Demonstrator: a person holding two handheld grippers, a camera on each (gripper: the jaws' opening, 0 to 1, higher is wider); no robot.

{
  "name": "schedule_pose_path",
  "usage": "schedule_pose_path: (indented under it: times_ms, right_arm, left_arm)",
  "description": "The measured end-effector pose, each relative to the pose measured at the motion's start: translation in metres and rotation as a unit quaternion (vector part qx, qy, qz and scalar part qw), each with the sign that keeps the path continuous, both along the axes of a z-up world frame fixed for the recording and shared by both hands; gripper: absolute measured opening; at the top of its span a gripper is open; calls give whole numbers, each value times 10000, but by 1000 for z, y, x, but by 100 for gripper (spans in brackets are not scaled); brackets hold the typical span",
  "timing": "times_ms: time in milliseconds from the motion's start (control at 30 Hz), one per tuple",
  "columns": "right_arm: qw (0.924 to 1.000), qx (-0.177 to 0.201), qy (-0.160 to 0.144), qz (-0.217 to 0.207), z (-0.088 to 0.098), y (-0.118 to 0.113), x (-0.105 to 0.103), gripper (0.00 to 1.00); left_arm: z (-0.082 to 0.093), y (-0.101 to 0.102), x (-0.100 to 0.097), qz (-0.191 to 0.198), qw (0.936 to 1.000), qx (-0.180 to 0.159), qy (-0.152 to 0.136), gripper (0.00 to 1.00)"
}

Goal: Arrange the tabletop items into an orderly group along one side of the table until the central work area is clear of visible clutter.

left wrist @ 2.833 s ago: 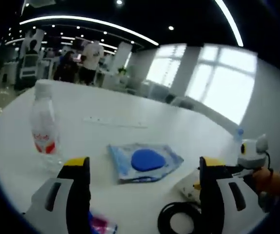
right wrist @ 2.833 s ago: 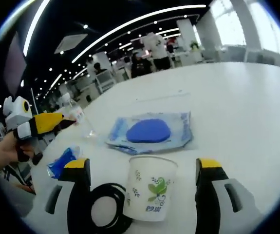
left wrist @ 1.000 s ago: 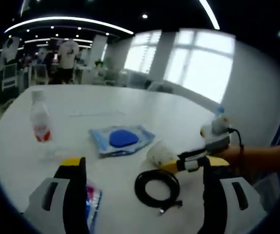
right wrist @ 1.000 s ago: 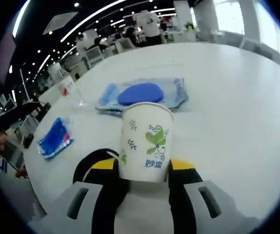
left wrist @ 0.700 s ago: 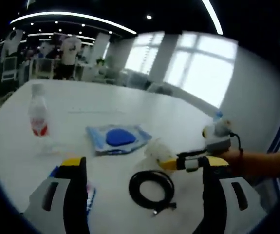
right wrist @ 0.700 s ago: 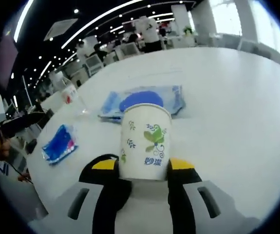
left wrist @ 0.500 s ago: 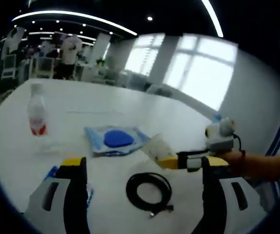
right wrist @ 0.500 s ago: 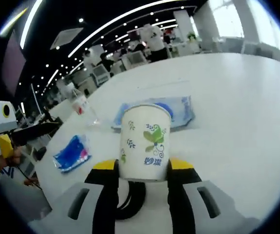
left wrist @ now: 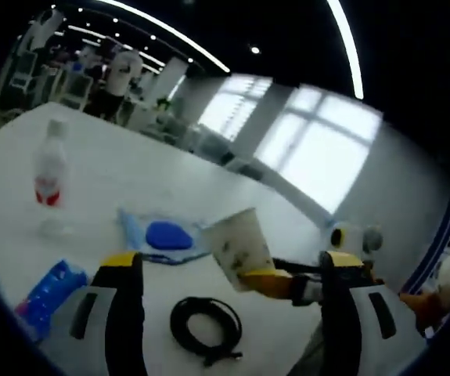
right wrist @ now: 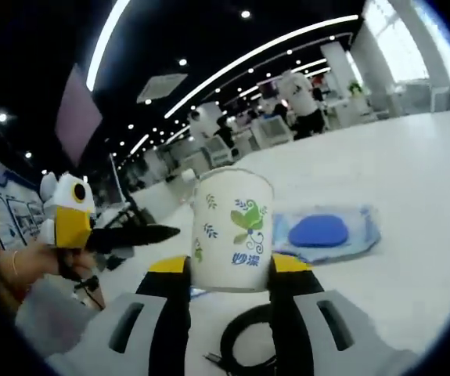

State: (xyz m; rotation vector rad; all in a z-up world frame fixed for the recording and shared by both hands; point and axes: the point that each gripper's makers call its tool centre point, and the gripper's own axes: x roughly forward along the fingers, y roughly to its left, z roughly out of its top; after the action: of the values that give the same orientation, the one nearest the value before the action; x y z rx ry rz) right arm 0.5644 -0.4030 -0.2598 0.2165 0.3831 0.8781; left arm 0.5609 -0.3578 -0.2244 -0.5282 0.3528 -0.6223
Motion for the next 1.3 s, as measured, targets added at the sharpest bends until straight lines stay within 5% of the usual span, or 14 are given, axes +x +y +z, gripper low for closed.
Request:
schedule_pose_path:
  times_ms: [367,800,1300]
  right_arm:
    - [9962,252,-496,669,25,28,-24,38]
    - [9921,230,-805,929,33,41,-37,38]
    - [9911,70,-921,962,31,42,-39,39]
  left_arm:
    - [9,2,-2,14,9977,-676,106,78]
    - [9,2,-9,-129,9957,-893,196,49]
    - [13,2,-13,-193,9943,-1036,138,40]
